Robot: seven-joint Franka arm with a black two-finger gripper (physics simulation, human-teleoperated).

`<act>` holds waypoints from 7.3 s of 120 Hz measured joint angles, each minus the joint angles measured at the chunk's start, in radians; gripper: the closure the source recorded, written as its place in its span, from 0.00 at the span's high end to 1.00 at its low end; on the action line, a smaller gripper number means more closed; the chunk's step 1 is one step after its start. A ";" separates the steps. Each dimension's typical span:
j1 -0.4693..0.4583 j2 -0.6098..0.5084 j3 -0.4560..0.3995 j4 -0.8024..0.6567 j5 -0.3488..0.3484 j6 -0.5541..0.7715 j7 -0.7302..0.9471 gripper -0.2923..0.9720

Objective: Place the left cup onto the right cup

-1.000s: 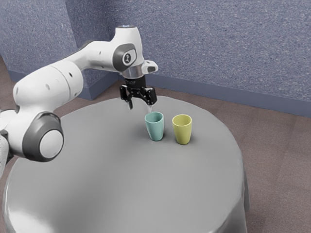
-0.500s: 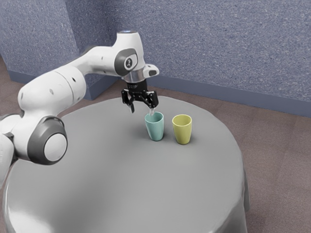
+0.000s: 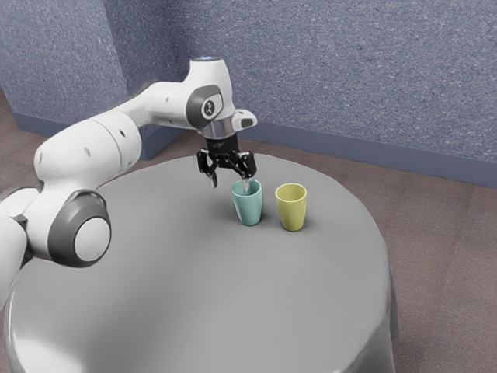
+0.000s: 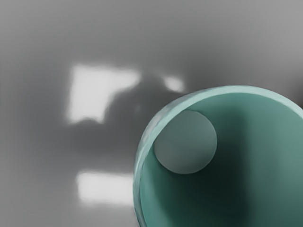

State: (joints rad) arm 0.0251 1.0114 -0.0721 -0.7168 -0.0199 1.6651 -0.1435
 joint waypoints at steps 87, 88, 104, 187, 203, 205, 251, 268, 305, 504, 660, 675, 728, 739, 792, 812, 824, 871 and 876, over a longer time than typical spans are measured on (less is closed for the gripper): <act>0.011 0.037 -0.006 0.043 0.002 0.031 -0.020 0.75; 0.011 0.038 -0.006 0.044 0.002 0.032 -0.020 0.75; 0.010 0.045 -0.006 0.043 0.003 0.033 -0.021 0.75; 0.004 0.052 -0.014 0.043 0.006 0.038 -0.027 0.56; 0.004 0.054 -0.014 0.043 0.006 0.039 -0.028 0.51; 0.004 0.053 -0.014 0.043 0.006 0.039 -0.028 0.50; 0.004 0.063 -0.014 0.043 0.006 0.039 -0.030 0.44; 0.004 0.066 -0.014 0.042 0.006 0.042 -0.030 0.42; 0.004 0.066 -0.014 0.041 0.006 0.056 -0.030 0.36; -0.003 -0.002 -0.009 0.014 0.015 0.057 -0.036 0.15; -0.067 -0.187 0.035 -0.083 0.035 0.022 -0.031 0.15; -0.076 -0.188 0.036 -0.083 0.036 0.018 -0.031 0.15; -0.109 -0.188 0.037 -0.068 0.035 0.014 -0.030 0.15; -0.114 -0.188 0.037 -0.066 0.035 0.014 -0.030 0.15; -0.127 -0.176 0.026 -0.026 0.034 0.016 -0.030 0.15; -0.131 -0.171 0.024 -0.021 0.033 0.017 -0.031 0.15; -0.133 -0.163 0.021 -0.005 0.033 0.018 -0.032 0.15; -0.143 -0.135 0.006 0.021 0.034 0.030 -0.035 0.15; -0.142 -0.133 0.006 0.022 0.034 0.032 -0.035 0.15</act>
State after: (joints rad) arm -0.1174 0.8788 -0.0662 -0.6953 0.0139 1.6967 -0.1785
